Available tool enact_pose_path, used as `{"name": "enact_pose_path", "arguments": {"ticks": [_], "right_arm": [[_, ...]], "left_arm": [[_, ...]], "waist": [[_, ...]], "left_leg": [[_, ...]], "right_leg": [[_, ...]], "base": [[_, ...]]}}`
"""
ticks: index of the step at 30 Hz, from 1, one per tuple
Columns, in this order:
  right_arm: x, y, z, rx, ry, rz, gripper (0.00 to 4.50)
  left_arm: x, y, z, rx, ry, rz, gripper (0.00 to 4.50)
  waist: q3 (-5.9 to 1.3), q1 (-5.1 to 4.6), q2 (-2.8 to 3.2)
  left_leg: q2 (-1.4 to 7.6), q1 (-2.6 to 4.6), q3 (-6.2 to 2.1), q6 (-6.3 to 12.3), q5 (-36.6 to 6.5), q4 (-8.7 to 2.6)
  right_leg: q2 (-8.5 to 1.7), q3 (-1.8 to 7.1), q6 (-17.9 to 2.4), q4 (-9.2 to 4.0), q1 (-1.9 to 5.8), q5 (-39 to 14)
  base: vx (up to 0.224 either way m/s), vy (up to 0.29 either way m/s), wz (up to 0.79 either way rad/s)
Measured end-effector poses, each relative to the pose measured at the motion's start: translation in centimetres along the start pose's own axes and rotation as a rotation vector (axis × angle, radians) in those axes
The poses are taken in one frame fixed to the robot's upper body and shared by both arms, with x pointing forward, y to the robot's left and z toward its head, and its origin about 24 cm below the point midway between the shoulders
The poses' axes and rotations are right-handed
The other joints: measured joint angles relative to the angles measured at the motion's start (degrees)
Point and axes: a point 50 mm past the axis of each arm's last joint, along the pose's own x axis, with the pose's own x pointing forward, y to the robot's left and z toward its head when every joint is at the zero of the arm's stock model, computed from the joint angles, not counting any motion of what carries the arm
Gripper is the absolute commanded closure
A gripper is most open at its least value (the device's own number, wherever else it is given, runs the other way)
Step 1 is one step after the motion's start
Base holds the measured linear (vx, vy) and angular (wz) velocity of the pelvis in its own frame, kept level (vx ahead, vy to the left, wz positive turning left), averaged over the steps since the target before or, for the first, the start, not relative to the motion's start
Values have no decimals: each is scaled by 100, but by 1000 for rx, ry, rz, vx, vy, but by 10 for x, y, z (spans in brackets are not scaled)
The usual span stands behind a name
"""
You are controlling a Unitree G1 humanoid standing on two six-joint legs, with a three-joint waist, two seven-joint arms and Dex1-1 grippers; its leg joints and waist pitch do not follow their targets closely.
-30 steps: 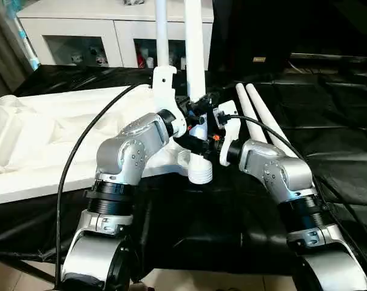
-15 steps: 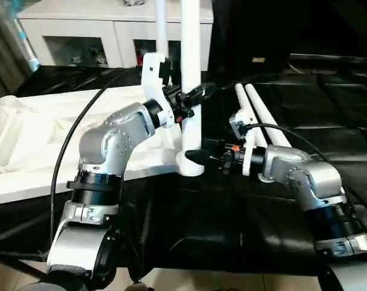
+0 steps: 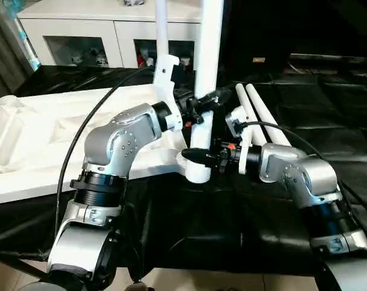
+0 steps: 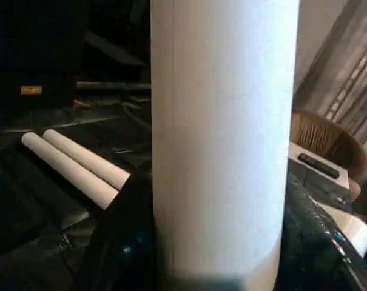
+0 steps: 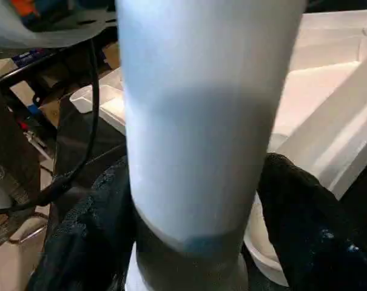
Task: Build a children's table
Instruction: Pick table leg
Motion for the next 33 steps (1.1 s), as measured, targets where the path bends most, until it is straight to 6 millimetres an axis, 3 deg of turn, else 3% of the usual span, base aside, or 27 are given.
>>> {"name": "enact_pose_path", "arguments": {"ticks": [19,20,25,33], "right_arm": [[6,2,-9,9,54,30,147],[6,2,-9,9,54,31,182],[6,2,-9,10,55,43,223],[8,3,-9,12,54,50,255]], "left_arm": [[-1,-5,-3,23,55,-67,265],[-1,-5,-3,23,55,-67,265],[-1,-5,-3,24,56,-65,265],[-2,-4,-2,24,58,-61,265]], "waist": [[0,3,-2],[0,3,-2],[0,3,-2],[0,4,-2]], "left_leg": [[0,-1,0,0,0,1],[0,-2,0,0,0,1],[0,-1,0,0,0,1],[0,-1,0,1,1,2]], "right_leg": [[0,0,0,0,-1,0],[0,0,0,0,-1,0],[0,1,0,1,-1,0],[0,1,0,2,-1,1]], "base": [[0,0,0],[0,0,0],[0,0,0],[0,0,0]]}}
